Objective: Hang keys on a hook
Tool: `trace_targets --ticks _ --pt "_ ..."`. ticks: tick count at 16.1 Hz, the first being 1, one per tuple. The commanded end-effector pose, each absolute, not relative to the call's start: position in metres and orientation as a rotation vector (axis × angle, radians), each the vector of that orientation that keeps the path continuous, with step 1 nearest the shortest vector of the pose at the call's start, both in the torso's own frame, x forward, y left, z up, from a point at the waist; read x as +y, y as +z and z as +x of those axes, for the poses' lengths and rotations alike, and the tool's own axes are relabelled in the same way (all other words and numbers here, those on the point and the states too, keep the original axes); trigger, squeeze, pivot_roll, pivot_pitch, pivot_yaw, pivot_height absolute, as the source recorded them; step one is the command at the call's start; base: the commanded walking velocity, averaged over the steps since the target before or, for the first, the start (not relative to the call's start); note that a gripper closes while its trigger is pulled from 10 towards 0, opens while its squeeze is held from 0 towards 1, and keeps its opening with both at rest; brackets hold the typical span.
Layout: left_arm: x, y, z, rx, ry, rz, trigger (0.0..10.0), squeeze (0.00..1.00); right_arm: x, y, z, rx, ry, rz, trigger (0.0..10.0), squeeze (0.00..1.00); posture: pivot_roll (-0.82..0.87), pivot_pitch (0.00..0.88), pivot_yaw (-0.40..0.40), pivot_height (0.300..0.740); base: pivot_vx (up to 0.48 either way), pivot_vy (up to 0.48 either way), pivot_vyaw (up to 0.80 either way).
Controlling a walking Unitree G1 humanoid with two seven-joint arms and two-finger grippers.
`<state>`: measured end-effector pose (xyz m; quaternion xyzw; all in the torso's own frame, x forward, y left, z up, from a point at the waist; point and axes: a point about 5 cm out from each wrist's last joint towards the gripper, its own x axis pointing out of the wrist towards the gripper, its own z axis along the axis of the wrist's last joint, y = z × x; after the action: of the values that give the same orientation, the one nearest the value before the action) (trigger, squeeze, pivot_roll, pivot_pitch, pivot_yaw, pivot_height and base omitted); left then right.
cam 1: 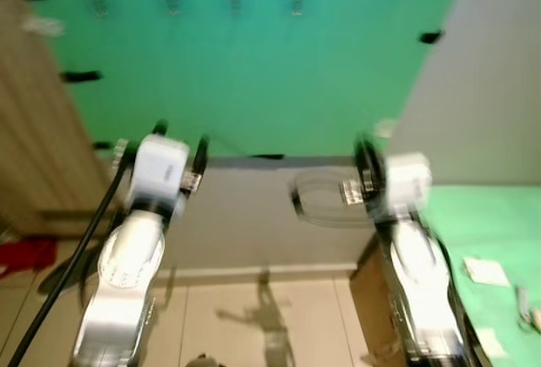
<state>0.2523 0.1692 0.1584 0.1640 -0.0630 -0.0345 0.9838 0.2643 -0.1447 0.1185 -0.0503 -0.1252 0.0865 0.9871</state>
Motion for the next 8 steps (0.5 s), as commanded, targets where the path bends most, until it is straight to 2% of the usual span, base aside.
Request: trace_targets --ticks 1,3,4,7,8 --pt "0.174 0.156 0.243 -0.104 -0.067 0.341 10.0 0.00 -0.147 0.123 0.258 -0.262 0.197 -0.128 0.0 0.00 0.13 0.000 -0.018 0.740 0.000 0.000 0.00" --pt "0.186 0.129 0.215 0.028 -0.073 0.390 10.0 0.00 -0.156 0.090 0.236 -0.071 0.282 -0.116 0.0 0.00 0.14 0.000 -0.025 0.740 0.000 0.000 0.00" --pt "0.188 0.120 0.211 0.068 -0.041 0.346 10.0 0.00 -0.157 0.082 0.235 -0.024 0.311 -0.130 0.0 0.00 0.14 0.000 -0.037 0.740 0.000 0.000 0.00" --pt "0.181 0.133 0.224 0.007 0.008 0.253 10.0 0.00 -0.151 0.087 0.240 -0.016 0.313 -0.087 0.0 0.00 0.14 0.000 -0.053 0.740 0.000 0.000 0.00" --pt "0.181 0.143 0.233 -0.034 0.037 0.244 10.0 0.00 -0.143 0.096 0.251 -0.032 0.309 -0.014 0.0 0.00 0.14 0.000 -0.055 0.740 0.469 0.000 0.00"
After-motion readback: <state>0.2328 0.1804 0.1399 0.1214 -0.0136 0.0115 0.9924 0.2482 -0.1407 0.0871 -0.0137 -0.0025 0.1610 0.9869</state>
